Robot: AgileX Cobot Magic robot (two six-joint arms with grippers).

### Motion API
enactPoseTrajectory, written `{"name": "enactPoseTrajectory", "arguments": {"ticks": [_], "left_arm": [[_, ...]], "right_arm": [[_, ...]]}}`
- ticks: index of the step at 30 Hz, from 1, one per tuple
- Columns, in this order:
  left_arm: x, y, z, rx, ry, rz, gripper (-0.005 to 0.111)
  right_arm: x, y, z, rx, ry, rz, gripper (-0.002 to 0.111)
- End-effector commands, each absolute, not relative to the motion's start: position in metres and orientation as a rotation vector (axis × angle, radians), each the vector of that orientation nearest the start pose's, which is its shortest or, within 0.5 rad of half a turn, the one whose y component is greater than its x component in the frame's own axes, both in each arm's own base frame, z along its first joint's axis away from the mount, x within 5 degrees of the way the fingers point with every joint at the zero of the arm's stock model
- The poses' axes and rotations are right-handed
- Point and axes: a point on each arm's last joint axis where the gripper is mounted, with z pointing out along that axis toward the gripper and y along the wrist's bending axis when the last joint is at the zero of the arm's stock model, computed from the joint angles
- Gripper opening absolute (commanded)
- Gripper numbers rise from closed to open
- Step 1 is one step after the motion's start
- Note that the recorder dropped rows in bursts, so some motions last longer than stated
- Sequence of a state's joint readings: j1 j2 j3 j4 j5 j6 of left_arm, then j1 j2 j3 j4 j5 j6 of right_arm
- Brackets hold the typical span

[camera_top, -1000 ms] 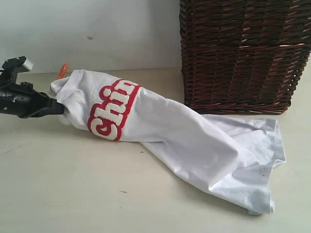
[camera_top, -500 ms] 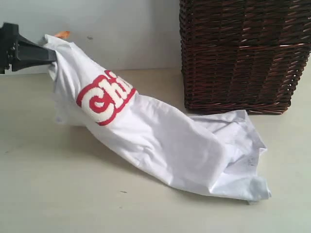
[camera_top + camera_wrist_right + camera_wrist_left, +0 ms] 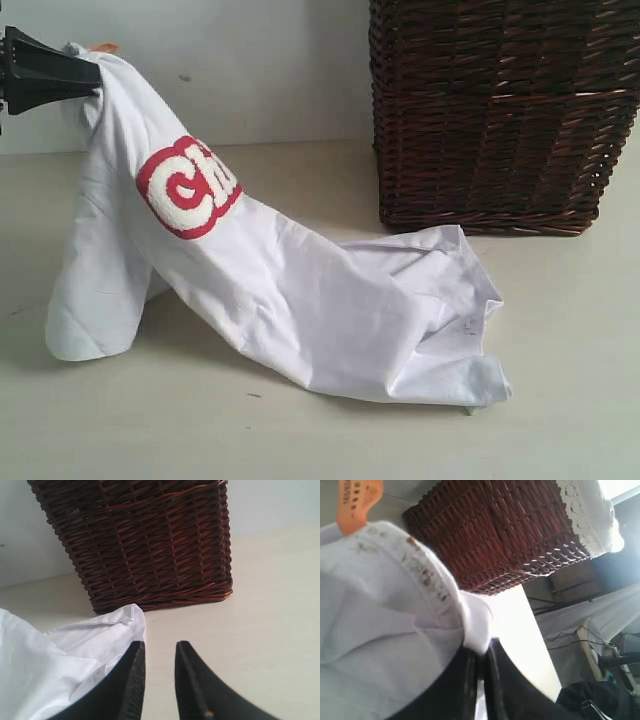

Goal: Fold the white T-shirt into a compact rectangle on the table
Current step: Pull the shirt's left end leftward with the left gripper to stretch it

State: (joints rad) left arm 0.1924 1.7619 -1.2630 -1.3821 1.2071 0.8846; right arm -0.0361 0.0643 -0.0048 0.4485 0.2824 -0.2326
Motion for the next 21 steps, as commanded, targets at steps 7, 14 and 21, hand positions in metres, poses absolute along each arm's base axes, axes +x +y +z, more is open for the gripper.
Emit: {"name": "enactPoseTrajectory", "arguments": {"ticks": [7, 14, 21], "left_arm": [[0.352, -0.013, 0.338, -0.024, 1.909, -1.509, 0.0], [0.307, -0.012, 0.338, 0.392, 2.251, -1.019, 0.0], [0.274, 0.002, 0.285, 0.621, 2.577, -0.731, 0.0]], "right_arm": [[0.059, 0.009, 0.186, 0.127, 1.806, 0.228, 0.023], [0.059, 0.009, 0.186, 0.127, 1.806, 0.228, 0.023], [0.059, 0.009, 0.186, 0.127, 1.806, 0.228, 0.023]]}}
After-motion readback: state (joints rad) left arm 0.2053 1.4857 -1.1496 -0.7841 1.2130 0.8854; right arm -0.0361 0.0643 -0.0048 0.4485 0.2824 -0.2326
